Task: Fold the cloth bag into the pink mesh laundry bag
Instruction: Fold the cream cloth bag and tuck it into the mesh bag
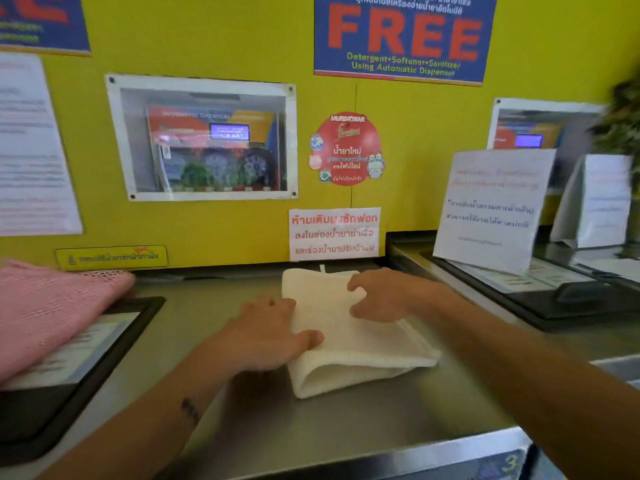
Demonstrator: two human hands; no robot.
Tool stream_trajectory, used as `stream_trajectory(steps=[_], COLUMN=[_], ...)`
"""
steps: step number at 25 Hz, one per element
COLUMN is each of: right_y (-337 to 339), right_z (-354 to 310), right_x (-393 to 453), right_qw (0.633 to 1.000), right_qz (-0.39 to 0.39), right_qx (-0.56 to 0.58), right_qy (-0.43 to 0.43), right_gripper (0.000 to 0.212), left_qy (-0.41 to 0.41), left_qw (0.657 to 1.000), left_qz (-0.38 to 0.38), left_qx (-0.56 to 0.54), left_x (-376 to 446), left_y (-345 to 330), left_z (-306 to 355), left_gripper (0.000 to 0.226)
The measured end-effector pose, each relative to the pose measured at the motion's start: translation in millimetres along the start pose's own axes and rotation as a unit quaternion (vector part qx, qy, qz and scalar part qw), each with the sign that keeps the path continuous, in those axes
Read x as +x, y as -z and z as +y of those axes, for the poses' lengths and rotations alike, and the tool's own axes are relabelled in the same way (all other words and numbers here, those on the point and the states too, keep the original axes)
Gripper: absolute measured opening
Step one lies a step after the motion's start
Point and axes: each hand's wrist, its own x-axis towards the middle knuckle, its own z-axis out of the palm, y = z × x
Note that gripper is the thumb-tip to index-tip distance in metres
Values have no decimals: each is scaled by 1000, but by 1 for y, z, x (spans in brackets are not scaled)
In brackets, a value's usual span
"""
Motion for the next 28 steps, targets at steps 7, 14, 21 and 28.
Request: stream_trajectory(steps=[7,14,21,28], right_y=[-17,-29,-3,-13], right_z=[-18,-37,-27,-75], right_x=[21,39,48,71], right_qw=[996,984,907,978], right_qz=[16,98,262,56], right_qx=[90,150,329,162], right_qy=[9,24,30,116], right_gripper=[55,57,28,42], left_qy=[-35,-220,53,213], left_qw=[993,971,868,855], left_qz=[110,84,379,383], left_qx=[-11,27,-317,-276], left_x=[-12,-54,-36,-48], left_y=[29,18,32,52], left_z=[-60,-37,-90,-152], left_gripper=[52,48,24,45])
